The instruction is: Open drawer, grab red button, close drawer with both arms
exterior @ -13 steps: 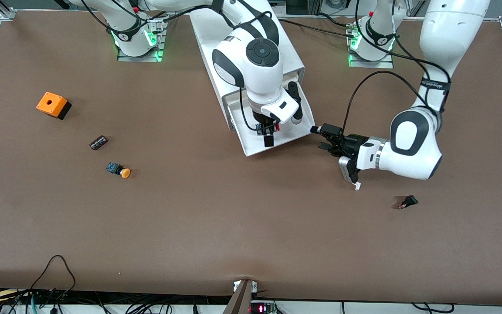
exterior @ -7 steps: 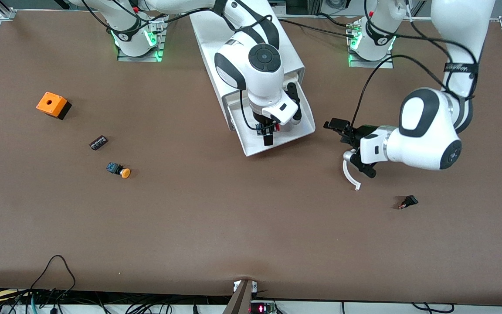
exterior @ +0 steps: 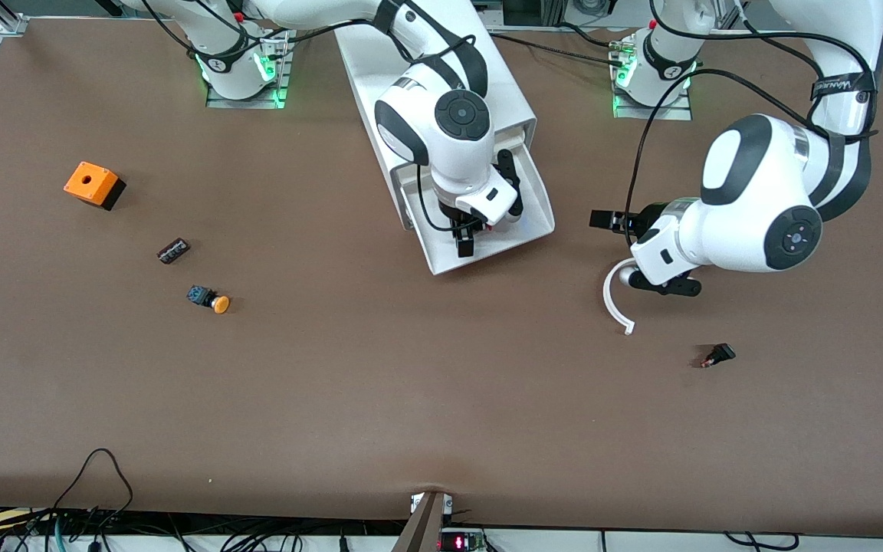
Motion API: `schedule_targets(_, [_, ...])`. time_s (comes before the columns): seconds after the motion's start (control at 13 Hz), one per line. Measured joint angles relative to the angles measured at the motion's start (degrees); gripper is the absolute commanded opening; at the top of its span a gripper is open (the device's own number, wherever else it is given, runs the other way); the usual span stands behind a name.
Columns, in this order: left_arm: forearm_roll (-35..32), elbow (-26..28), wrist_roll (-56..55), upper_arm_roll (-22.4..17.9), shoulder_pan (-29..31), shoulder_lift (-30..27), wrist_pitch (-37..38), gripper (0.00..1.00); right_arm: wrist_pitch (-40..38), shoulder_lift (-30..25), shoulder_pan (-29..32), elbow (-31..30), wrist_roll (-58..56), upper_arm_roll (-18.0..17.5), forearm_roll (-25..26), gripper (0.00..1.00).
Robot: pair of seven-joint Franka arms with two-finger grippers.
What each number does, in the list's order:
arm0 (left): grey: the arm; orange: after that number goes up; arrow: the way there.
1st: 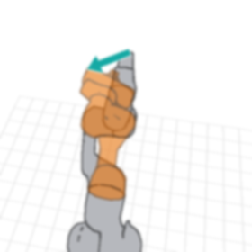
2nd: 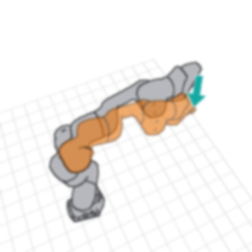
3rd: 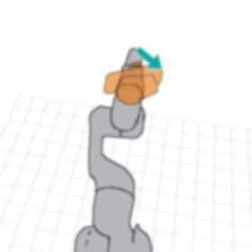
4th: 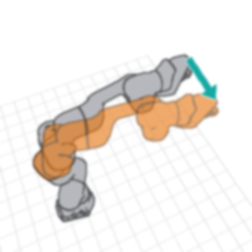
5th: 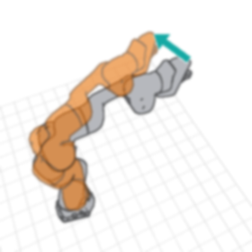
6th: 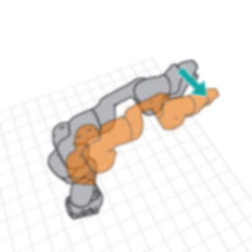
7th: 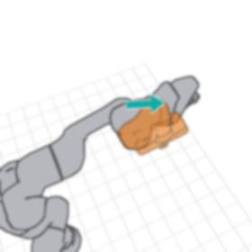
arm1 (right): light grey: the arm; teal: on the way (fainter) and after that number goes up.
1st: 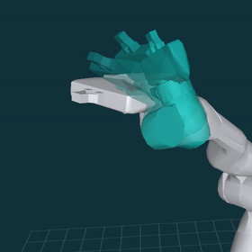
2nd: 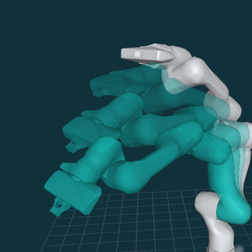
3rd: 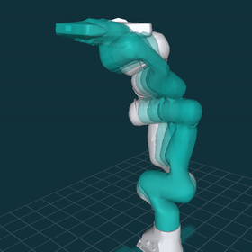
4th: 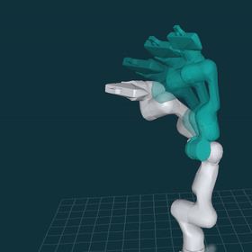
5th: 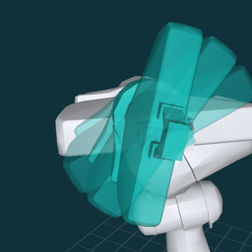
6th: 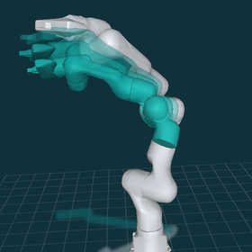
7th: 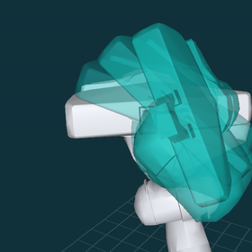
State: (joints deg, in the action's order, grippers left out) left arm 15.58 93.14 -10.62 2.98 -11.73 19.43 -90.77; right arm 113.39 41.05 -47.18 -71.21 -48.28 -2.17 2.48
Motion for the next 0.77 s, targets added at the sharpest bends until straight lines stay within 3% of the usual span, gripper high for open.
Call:
schedule_targets(0.31, [-9.7, -3.2, -17.9, 1.1, -3.6, -0.2, -0.3, 1.00, 0.0, 0.0, 0.0, -0.2, 0.0, 0.0, 0.0, 1.00])
schedule_targets(0.77, [-11.1, -4.1, -19.9, 0.0, -3.2, -0.4, -2.9, 1.00, 0.1, 0.6, -0.1, -0.3, 0.0, -0.9, -0.1, 0.99])
